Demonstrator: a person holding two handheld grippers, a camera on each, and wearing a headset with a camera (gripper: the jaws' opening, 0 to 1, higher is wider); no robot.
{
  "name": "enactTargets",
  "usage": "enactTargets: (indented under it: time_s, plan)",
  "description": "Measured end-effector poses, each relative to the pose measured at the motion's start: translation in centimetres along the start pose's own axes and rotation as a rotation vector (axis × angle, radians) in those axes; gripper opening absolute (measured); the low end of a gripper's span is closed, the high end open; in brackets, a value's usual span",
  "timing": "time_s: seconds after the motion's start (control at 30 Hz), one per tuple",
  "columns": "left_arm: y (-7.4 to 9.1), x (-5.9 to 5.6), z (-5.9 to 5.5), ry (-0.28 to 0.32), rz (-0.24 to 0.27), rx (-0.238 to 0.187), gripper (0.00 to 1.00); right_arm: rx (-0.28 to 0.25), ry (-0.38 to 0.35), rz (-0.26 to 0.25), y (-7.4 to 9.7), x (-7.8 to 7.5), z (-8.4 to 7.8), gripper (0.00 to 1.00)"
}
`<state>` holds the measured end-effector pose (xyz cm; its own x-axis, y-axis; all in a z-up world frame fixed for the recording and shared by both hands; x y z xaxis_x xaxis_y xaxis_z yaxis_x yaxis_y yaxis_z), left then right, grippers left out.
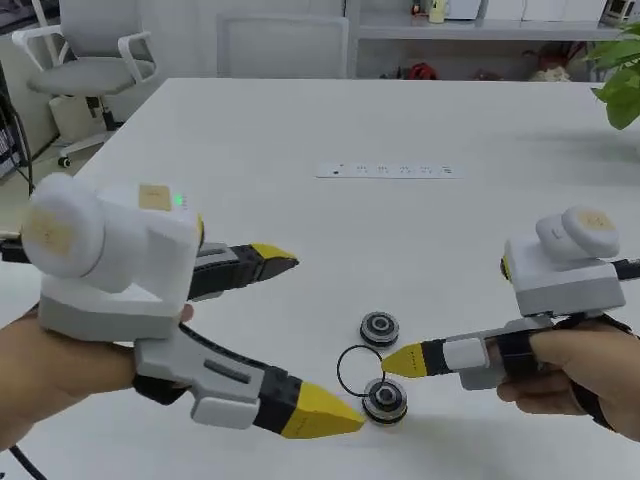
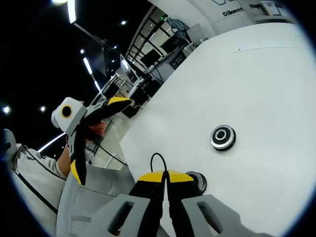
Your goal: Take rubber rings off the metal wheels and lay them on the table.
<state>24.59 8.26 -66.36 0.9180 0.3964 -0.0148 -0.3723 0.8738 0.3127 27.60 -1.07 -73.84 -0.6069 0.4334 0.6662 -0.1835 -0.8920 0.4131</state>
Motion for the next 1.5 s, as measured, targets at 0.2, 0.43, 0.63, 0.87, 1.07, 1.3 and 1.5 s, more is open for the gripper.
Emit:
enactTargets:
  time_s: [0.2,0.43,0.63,0.87,1.07,1.3,1.5]
  plan:
    - [2.2,0.2,-1.0,-0.014,0.067,0.022,1.00,-0.005,-0.003,0.018,-0.4,0.7,0.0,0.00]
    - [4.0,0.7,-2.7,0.038,0.135,0.021,1.00,-0.001,0.018,0.036,-1.3,1.9,-0.3,0.00]
    - [4.8,0.7,-3.9,0.065,0.163,0.030,1.00,0.008,0.047,0.025,-1.9,1.8,-0.6,0.00]
    - [5.2,0.8,-4.8,0.090,0.184,0.034,1.00,0.026,0.086,-0.005,-2.7,1.3,-1.3,0.00]
    - [5.3,0.6,-5.4,0.097,0.185,0.051,1.00,0.022,0.112,-0.030,-3.3,1.0,-1.5,0.00]
    - [5.1,0.3,-5.7,0.103,0.183,0.060,1.00,0.032,0.118,-0.058,-3.9,0.6,-2.1,0.00]
    - [5.2,0.2,-5.9,0.108,0.185,0.064,1.00,0.051,0.133,-0.066,-4.0,0.3,-2.5,0.00]
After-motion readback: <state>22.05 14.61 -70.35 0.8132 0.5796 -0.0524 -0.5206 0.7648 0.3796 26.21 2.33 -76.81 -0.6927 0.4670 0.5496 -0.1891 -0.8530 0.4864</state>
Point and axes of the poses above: the centre of the closed fingertips' face, and the gripper's own axes: y roughly backward along the fingers, x roughly to its left, z roughly out of its top, the point moved 3 cm from there along y, roughly backward along the fingers, and after that the axes turned 4 degrees about -x, right-handed, at the moved point
